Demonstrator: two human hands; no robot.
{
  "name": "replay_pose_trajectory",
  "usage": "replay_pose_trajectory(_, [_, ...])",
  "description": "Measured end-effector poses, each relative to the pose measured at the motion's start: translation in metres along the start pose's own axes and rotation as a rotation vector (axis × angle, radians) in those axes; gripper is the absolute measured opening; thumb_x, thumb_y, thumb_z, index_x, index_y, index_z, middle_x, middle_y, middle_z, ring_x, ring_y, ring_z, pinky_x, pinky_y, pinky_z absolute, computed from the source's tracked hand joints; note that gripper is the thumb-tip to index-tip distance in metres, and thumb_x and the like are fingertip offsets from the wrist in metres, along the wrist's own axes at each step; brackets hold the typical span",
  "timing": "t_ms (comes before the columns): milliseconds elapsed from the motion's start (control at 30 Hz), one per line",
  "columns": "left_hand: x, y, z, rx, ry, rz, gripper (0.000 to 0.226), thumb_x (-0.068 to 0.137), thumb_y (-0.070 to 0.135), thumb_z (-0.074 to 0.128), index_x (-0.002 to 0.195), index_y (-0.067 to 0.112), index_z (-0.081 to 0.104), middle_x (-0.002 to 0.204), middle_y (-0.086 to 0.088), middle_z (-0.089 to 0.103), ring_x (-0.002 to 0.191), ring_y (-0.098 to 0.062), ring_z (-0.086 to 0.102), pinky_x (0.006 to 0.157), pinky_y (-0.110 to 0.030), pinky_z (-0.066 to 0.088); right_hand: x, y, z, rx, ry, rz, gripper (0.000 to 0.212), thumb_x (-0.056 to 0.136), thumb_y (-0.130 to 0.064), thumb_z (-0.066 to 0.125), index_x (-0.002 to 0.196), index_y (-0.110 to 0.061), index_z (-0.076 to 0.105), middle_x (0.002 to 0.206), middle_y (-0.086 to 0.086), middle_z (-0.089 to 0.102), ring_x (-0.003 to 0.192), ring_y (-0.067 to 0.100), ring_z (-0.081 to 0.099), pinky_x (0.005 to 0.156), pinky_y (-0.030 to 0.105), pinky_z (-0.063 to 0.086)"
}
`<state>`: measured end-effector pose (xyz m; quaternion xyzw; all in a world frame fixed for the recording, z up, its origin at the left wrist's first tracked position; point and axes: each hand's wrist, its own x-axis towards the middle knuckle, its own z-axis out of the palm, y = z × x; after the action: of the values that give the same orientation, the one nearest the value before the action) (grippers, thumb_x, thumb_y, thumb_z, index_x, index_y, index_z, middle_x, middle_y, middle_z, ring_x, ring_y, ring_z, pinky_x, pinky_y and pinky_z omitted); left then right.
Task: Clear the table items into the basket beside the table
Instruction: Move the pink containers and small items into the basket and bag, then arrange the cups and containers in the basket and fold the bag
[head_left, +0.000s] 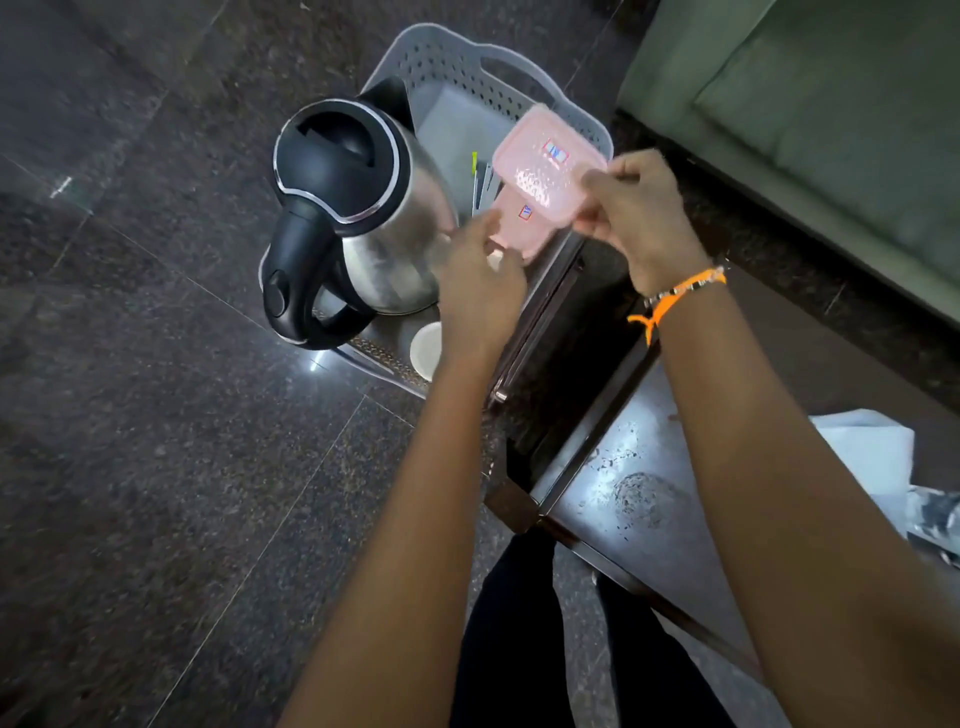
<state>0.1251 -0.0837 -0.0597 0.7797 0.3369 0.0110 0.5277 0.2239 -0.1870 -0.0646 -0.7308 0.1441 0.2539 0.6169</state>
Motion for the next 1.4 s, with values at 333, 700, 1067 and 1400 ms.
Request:
replay_pose_trajectory(333, [0.011, -0.031, 0.016, 0.745, -0.295, 0.279, 0.051, 0.091, 0.021, 0.05, 0.14, 0.015, 0.036, 0.156, -0.005, 0.024, 0.142, -0.03, 0.021, 0.115, -0.042, 0.021, 0.077, -0.018, 0.036, -0.725, 0.294, -0.227, 0.023, 0.088, -0.017, 0.049, 0.103, -0.009, 0.065, 0.116, 0.013, 0.067, 0.111, 0.025, 0.061, 0.092, 0.027, 0.045])
replay_pose_trajectory(700, [0.003, -0.026, 0.018, 0.681, -0.198, 0.197, 0.049, 0.09, 0.021, 0.054, 0.136, 0.012, 0.041, 0.151, -0.008, 0.029, 0.141, -0.032, 0.023, 0.117, -0.041, 0.018, 0.095, -0.01, 0.046, -0.701, 0.28, -0.135, 0.029, 0.088, -0.019, 0.057, 0.114, -0.009, 0.065, 0.121, 0.011, 0.066, 0.114, 0.025, 0.061, 0.1, 0.028, 0.047])
replay_pose_trajectory(1067, [-0.011, -0.011, 0.031, 0.573, -0.14, 0.342, 0.044, 0.087, 0.012, 0.054, 0.13, 0.008, 0.049, 0.139, -0.012, 0.045, 0.134, -0.031, 0.035, 0.113, -0.037, 0.023, 0.036, 0.011, 0.009, -0.493, 0.278, -0.24, 0.031, 0.079, 0.001, 0.048, 0.099, 0.001, 0.072, 0.104, 0.019, 0.073, 0.1, 0.026, 0.068, 0.092, 0.027, 0.05])
replay_pose_trajectory(1400, [-0.109, -0.011, 0.093, 0.286, -0.316, 0.211, 0.03, 0.085, 0.003, 0.054, 0.114, 0.008, 0.06, 0.111, -0.01, 0.06, 0.107, -0.027, 0.055, 0.097, -0.036, 0.042, -0.083, 0.104, -0.106, -0.147, 0.287, 0.033, 0.026, 0.086, 0.003, 0.05, 0.102, -0.001, 0.07, 0.095, 0.019, 0.073, 0.087, 0.02, 0.071, 0.09, 0.036, 0.057])
